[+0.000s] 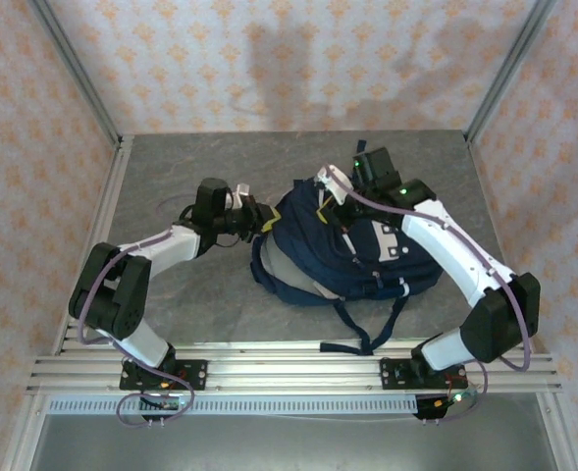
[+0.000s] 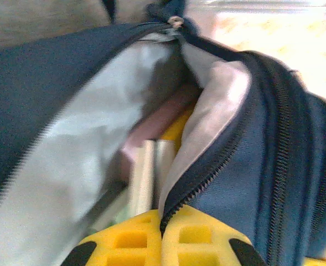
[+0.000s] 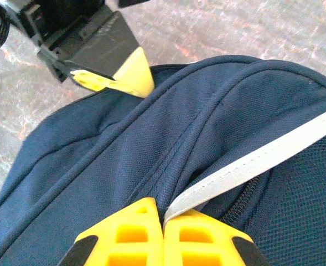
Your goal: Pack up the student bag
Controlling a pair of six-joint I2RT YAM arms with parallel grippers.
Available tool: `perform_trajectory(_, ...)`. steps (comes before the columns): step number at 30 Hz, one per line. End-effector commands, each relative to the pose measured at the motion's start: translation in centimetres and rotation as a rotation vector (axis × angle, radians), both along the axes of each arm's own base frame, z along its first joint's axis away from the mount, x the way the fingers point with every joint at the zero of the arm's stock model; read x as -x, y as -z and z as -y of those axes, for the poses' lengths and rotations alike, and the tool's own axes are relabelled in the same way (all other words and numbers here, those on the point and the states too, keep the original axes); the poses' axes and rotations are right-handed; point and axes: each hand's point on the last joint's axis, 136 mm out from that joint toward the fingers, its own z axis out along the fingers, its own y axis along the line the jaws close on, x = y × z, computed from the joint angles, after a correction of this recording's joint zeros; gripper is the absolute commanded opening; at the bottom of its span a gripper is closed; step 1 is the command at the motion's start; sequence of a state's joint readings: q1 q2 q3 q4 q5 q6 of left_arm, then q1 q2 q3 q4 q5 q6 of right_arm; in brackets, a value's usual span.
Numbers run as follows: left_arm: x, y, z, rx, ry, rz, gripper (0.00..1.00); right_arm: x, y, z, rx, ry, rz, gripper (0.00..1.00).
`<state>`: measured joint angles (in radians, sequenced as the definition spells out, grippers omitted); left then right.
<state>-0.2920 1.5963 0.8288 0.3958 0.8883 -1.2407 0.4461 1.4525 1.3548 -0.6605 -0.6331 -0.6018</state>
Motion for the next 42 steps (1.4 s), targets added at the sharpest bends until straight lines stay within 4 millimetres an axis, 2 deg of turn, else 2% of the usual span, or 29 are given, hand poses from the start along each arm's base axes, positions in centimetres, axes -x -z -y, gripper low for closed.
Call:
perform_trajectory(1, -2.2, -8.6, -1.9, 0.29, -0.167, 0.177, 0.0, -2.4, -9.6, -0.8, -0.093, -0.113, 0.36, 0.0)
perform_trajectory(3, -1.8, -10.1, -2.6, 0.342, -0.208, 0.207, 0.0, -3.0, -8.8, 0.0, -0.01, -0.112, 0.356, 0.0)
perform_trajectory(5, -1.3, -10.7, -3.6, 0.359, -0.268, 0.217, 0.0, -3.9, -8.4, 0.6, 0.042, -0.096, 0.362, 0.0)
perform_trajectory(8, -0.4, -12.3, -4.1, 0.377, -0.307, 0.254, 0.0, -5.1, -9.5, 0.8, 0.038, -0.054, 0.413, 0.0)
perform_trajectory(11, 1.1, -14.7, -2.1, 0.399, -0.26, 0.306, 0.0, -5.4, -11.9, -0.3, -0.055, -0.061, 0.48, 0.0)
perform_trajectory(13, 2.3, -15.0, -0.1, 0.365, -0.215, 0.31, 0.0, -5.3, -12.8, -1.1, -0.104, -0.085, 0.494, 0.0)
perform_trajectory(15, 3.8, -14.2, 1.8, 0.277, -0.164, 0.307, 0.0, -4.5, -12.3, -1.6, -0.131, -0.111, 0.461, 0.0)
perform_trajectory(17, 5.1, -13.0, 2.2, 0.17, -0.127, 0.308, 0.01, -3.3, -10.3, -1.8, -0.133, -0.133, 0.406, 0.0)
perform_trajectory(19, 6.6, -10.8, 1.5, 0.034, -0.097, 0.278, 0.16, -1.8, -8.2, -1.5, -0.136, -0.142, 0.374, 0.0)
perform_trajectory(21, 8.1, -9.2, 0.0, -0.076, -0.076, 0.274, 0.45, -0.4, -6.7, -1.1, -0.156, -0.141, 0.37, 0.0)
perform_trajectory(23, 9.1, -8.7, -1.8, -0.121, -0.083, 0.273, 0.64, 0.5, -5.6, -0.7, -0.166, -0.139, 0.369, 0.0)
perform_trajectory(27, 10.3, -8.1, -5.8, -0.224, -0.123, 0.255, 0.66, 1.1, -5.0, -0.3, -0.177, -0.132, 0.353, 0.0)
perform_trajectory(30, 10.4, -7.7, -8.3, -0.33, -0.165, 0.251, 0.59, 1.3, -5.3, -0.4, -0.204, -0.13, 0.341, 0.0)
perform_trajectory(32, 10.3, -6.7, -9.6, -0.422, -0.187, 0.208, 0.52, 1.5, -5.5, -0.5, -0.222, -0.128, 0.336, 0.0)
perform_trajectory(35, 9.0, -6.3, -8.6, -0.372, -0.173, 0.178, 0.49, 1.9, -5.4, -0.6, -0.237, -0.136, 0.326, 0.0)
perform_trajectory(39, 6.7, -5.6, -8.0, -0.435, -0.119, 0.127, 0.56, 2.9, -4.1, -0.4, -0.204, -0.168, 0.285, 0.0)
perform_trajectory(42, 4.8, -6.0, -6.1, -0.348, -0.078, 0.095, 0.54, 3.7, -3.4, -0.2, -0.185, -0.187, 0.267, 0.0)
